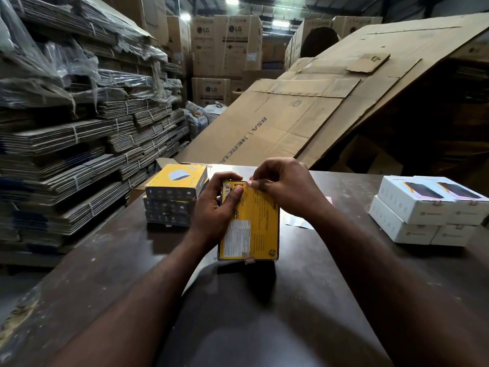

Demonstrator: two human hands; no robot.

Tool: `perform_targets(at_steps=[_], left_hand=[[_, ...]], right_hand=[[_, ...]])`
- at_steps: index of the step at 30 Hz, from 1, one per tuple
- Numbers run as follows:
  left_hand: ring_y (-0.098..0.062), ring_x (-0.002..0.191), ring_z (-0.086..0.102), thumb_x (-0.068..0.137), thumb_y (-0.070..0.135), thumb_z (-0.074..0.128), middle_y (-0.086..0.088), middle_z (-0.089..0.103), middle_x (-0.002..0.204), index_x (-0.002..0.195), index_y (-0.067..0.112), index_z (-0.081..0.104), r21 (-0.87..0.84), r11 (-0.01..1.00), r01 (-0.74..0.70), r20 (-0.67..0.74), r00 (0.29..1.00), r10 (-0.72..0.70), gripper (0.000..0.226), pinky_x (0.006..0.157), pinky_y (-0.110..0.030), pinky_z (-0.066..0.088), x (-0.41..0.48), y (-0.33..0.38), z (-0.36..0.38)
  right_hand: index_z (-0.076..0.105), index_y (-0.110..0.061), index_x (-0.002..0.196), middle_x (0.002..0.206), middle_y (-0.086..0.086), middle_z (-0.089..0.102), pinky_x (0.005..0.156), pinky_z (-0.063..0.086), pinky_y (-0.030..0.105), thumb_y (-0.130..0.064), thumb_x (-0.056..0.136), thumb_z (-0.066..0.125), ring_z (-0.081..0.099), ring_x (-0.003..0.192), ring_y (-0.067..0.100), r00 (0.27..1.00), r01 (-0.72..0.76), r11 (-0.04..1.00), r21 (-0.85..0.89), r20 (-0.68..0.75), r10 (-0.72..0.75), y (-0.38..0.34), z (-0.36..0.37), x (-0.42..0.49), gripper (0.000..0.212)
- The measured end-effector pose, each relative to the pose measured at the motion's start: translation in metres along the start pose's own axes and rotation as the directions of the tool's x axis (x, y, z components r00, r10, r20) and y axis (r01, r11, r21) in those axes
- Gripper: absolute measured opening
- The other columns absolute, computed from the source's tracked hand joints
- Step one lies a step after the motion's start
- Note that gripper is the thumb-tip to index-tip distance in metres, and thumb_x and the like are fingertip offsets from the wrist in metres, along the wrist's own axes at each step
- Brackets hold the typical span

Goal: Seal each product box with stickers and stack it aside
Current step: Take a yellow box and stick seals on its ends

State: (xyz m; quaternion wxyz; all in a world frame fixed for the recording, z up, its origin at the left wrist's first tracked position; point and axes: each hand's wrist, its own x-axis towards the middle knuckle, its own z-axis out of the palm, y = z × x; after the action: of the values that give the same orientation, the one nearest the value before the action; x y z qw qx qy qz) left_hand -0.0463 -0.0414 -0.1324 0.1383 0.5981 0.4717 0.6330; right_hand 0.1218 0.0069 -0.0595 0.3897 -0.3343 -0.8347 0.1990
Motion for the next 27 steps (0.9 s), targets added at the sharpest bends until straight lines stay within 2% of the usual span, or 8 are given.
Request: perform_targets(at_steps=[4, 6, 12, 14, 18, 22, 27], left_hand=[[-0.004, 0.091, 0.063, 0.092, 0.045, 0.058, 0.027, 0.059, 0.103, 0.108, 0.04, 0.058, 0.002, 1.0, -0.015, 0.001, 1.0, 0.015, 0.017, 0.075, -0.045, 0.058, 0.0, 0.001, 0.001], [-0.003, 0.091, 0.062, 0.093, 0.04, 0.058, 0.026, 0.059, 0.103, 0.108, 0.039, 0.058, 0.005, 1.0, -0.024, 0.001, 1.0, 0.024, 0.014, 0.074, -0.043, 0.058, 0.0, 0.0, 0.001], [-0.006, 0.094, 0.063, 0.093, 0.042, 0.058, 0.026, 0.058, 0.104, 0.106, 0.049, 0.056, 0.01, 0.999, -0.043, 0.017, 0.999, 0.042, 0.014, 0.071, -0.033, 0.059, 0.0, 0.001, 0.001], [-0.006, 0.094, 0.063, 0.093, 0.042, 0.059, 0.025, 0.058, 0.104, 0.104, 0.052, 0.057, 0.012, 0.999, -0.044, 0.018, 0.999, 0.043, 0.015, 0.071, -0.034, 0.059, 0.0, 0.001, 0.0], [-0.008, 0.098, 0.062, 0.093, 0.041, 0.058, 0.024, 0.057, 0.106, 0.103, 0.053, 0.057, 0.007, 1.0, -0.004, 0.011, 1.0, 0.004, 0.015, 0.075, -0.041, 0.058, 0.0, -0.002, -0.001], [-0.007, 0.095, 0.061, 0.089, 0.049, 0.058, 0.022, 0.058, 0.105, 0.102, 0.052, 0.058, 0.001, 1.0, -0.016, 0.022, 1.0, 0.016, 0.013, 0.075, -0.043, 0.058, 0.0, 0.002, -0.002], [-0.008, 0.089, 0.063, 0.089, 0.047, 0.058, 0.018, 0.061, 0.103, 0.107, 0.042, 0.06, 0.012, 0.999, -0.046, 0.048, 0.998, 0.045, 0.018, 0.072, -0.044, 0.058, -0.001, 0.009, -0.001]], right_hand=[[0.072, -0.019, 0.095, 0.099, -0.003, 0.072, 0.081, 0.057, 0.031, -0.025, 0.09, 0.074, 0.066, 0.096, 0.013, 0.999, -0.011, 0.999, -0.053, 0.037, 0.013, -0.001, -0.002, 0.002, 0.008], [0.072, -0.021, 0.094, 0.098, -0.004, 0.071, 0.082, 0.058, 0.035, -0.027, 0.091, 0.073, 0.065, 0.096, 0.013, 0.998, -0.028, 0.998, -0.059, 0.048, 0.031, -0.003, -0.003, 0.002, 0.007], [0.071, -0.022, 0.093, 0.097, -0.004, 0.068, 0.083, 0.058, 0.04, -0.029, 0.093, 0.07, 0.063, 0.097, 0.015, 0.984, -0.114, 0.993, 0.007, 0.137, 0.112, -0.008, -0.011, 0.002, 0.007], [0.069, -0.024, 0.09, 0.096, -0.003, 0.068, 0.078, 0.056, 0.035, -0.027, 0.094, 0.068, 0.063, 0.097, 0.016, 0.98, -0.129, 0.991, 0.024, 0.155, 0.124, -0.011, -0.014, 0.002, 0.006], [0.063, -0.021, 0.086, 0.094, 0.005, 0.069, 0.074, 0.052, 0.031, -0.022, 0.099, 0.062, 0.064, 0.091, 0.016, 0.962, -0.198, 0.959, 0.201, 0.226, 0.151, -0.017, -0.026, 0.001, 0.013], [0.064, -0.024, 0.09, 0.093, -0.005, 0.064, 0.068, 0.05, 0.02, -0.02, 0.097, 0.064, 0.061, 0.09, 0.01, 0.96, -0.102, 0.994, -0.05, 0.258, 0.112, -0.023, -0.027, 0.0, 0.009], [0.06, -0.028, 0.089, 0.087, -0.012, 0.057, 0.062, 0.042, 0.021, -0.02, 0.096, 0.064, 0.054, 0.084, 0.009, 0.97, 0.03, 0.959, -0.283, 0.238, 0.04, -0.034, -0.028, -0.001, 0.011]])
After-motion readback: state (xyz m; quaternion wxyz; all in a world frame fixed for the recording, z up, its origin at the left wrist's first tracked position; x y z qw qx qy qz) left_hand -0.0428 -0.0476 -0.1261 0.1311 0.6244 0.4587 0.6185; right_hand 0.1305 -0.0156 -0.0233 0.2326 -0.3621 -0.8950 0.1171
